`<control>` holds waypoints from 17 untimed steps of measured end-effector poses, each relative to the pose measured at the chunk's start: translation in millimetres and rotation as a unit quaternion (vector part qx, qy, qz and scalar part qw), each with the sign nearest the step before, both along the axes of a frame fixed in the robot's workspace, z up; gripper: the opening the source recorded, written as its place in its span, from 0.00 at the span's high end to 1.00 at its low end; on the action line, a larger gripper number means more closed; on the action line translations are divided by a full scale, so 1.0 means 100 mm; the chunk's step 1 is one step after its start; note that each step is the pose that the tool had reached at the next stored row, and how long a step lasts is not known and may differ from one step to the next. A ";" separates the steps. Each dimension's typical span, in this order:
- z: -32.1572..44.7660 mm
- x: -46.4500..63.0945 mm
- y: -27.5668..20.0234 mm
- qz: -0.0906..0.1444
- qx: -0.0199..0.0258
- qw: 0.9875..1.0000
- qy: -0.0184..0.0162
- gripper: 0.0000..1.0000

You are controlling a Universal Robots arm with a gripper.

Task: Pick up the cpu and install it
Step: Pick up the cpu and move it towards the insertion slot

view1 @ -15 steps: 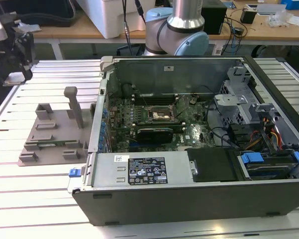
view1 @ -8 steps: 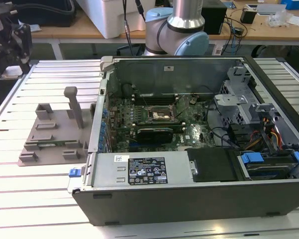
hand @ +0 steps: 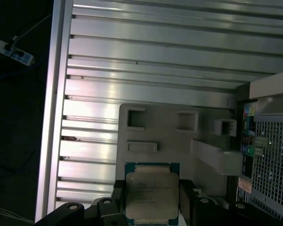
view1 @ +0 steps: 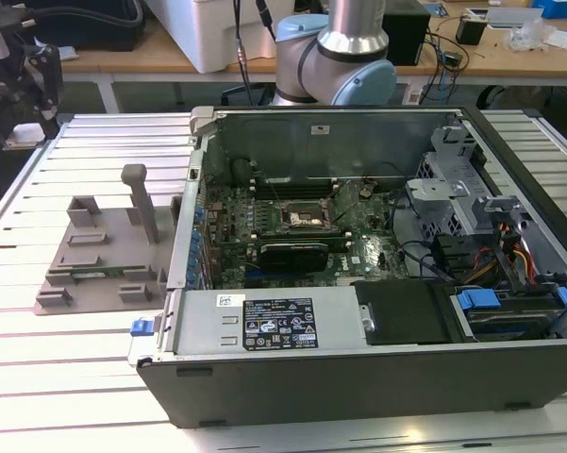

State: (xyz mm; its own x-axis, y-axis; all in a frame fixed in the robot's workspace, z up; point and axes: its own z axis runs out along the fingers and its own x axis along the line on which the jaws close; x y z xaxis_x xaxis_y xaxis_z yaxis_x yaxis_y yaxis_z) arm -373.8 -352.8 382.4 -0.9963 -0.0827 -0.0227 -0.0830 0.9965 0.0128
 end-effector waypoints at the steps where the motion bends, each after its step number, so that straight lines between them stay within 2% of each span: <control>1: 0.000 0.03 0.000 0.000 0.000 1.000 0.000 0.45; 7: 0.000 0.27 -0.001 0.000 0.000 1.000 0.000 0.45; 17: -0.001 0.92 0.000 0.000 0.000 1.000 0.001 0.45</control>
